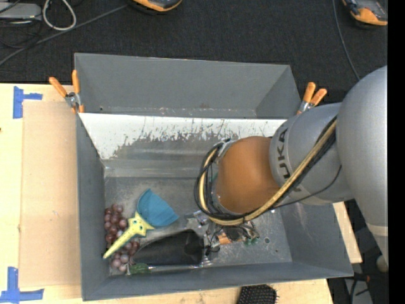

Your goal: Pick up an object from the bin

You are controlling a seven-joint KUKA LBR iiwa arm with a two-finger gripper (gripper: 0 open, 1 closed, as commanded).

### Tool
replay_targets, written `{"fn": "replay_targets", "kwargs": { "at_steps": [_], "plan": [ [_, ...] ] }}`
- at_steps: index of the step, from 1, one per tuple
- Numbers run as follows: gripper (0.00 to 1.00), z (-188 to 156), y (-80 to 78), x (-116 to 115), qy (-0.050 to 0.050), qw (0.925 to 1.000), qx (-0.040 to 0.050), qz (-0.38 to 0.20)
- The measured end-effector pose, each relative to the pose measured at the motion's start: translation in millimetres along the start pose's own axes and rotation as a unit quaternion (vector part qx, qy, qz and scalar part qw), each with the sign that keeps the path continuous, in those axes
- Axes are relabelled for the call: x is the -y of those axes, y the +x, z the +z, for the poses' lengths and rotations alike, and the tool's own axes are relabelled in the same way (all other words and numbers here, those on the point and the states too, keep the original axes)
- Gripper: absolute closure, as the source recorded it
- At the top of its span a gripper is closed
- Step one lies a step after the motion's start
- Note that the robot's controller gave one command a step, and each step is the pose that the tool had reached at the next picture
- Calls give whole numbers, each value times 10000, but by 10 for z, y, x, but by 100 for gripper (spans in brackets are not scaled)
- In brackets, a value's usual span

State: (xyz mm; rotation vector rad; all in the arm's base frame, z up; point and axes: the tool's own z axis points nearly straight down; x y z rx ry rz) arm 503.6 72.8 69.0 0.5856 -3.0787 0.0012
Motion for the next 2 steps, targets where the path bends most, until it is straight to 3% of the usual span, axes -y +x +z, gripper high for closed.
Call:
{"fn": "replay_targets", "kwargs": {
  "at_steps": [2],
  "plan": [
    [100, 1, 0, -3, -1, 10000, -1, -9]
  ]
}}
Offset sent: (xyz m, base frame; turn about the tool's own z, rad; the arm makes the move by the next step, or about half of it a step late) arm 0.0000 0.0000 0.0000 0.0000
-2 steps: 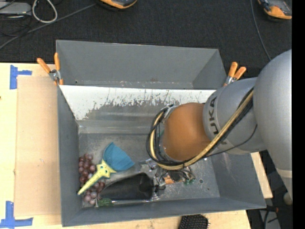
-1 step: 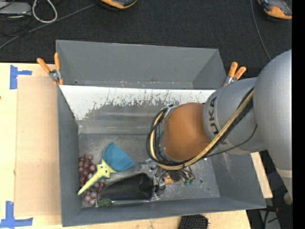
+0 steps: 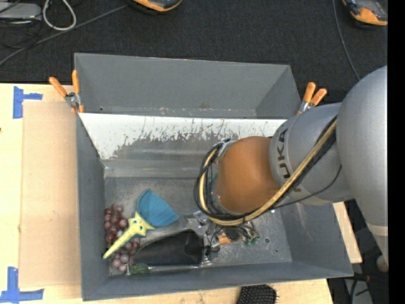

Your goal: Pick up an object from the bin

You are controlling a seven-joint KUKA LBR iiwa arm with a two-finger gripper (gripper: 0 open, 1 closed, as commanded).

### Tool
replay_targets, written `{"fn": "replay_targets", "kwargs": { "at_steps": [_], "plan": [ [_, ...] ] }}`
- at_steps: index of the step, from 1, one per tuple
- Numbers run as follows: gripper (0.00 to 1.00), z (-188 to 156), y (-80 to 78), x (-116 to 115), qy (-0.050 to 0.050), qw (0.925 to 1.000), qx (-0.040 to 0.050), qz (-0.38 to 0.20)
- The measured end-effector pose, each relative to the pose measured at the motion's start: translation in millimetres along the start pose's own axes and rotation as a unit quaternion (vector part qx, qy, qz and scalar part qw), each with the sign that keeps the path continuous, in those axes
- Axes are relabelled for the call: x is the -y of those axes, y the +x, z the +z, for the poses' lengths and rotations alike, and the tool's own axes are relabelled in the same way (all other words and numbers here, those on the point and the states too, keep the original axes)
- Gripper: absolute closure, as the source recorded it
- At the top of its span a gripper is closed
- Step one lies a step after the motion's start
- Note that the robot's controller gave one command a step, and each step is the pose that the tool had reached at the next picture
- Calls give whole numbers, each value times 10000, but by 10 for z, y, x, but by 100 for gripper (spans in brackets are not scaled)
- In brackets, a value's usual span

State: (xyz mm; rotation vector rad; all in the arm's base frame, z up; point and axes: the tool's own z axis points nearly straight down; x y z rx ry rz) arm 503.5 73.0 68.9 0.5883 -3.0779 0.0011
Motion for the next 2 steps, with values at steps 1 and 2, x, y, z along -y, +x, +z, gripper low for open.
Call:
{"fn": "replay_targets", "kwargs": {
  "at_steps": [1, 2],
  "plan": [
    [100, 0, 0, -1, 0, 10000, 0, -2],
    [100, 1, 1, 0, 0, 10000, -1, -4]
  ]
}}
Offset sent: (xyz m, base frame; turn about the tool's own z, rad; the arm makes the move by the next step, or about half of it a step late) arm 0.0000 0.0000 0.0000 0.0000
